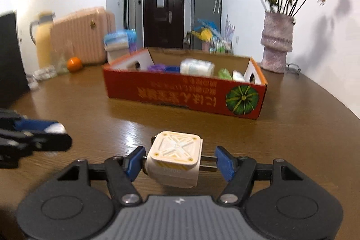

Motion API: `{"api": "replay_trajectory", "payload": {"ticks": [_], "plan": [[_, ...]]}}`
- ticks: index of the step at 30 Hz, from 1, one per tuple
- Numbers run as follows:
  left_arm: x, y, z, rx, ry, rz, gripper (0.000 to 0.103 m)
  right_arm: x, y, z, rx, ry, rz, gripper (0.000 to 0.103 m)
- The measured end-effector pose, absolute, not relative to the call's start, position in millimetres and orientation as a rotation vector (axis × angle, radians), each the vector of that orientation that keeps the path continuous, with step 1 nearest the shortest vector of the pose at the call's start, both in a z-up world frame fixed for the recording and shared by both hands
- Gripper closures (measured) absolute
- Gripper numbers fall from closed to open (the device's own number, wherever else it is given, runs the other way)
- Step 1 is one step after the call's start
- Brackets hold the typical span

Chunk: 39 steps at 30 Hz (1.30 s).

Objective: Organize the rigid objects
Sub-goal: 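Lift the white cap and cream block and carry both over the box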

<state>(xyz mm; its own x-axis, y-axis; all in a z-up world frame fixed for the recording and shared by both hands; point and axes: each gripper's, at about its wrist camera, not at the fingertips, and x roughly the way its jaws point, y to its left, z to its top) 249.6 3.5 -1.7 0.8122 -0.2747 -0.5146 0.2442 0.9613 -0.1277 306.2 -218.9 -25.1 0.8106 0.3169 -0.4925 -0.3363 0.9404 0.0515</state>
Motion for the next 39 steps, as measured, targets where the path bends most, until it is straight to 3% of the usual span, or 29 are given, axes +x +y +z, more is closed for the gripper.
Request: {"api": "replay_trajectory", "payload": {"ticks": [10,19,39], "plan": [[143,9,38,-0.034,0.362,-0.214,0.062,188,-234,33,0.001,0.291,0.328,0.036],[89,11,53,-0.03,0.286,-0.203,0.062,126,-240,44,0.014,0.212,0.325,0.036],[129,18,47,-0.058,0.316,-0.237,0.062,152,-239,38,0.033,0.228,0.316,0.036]]}}
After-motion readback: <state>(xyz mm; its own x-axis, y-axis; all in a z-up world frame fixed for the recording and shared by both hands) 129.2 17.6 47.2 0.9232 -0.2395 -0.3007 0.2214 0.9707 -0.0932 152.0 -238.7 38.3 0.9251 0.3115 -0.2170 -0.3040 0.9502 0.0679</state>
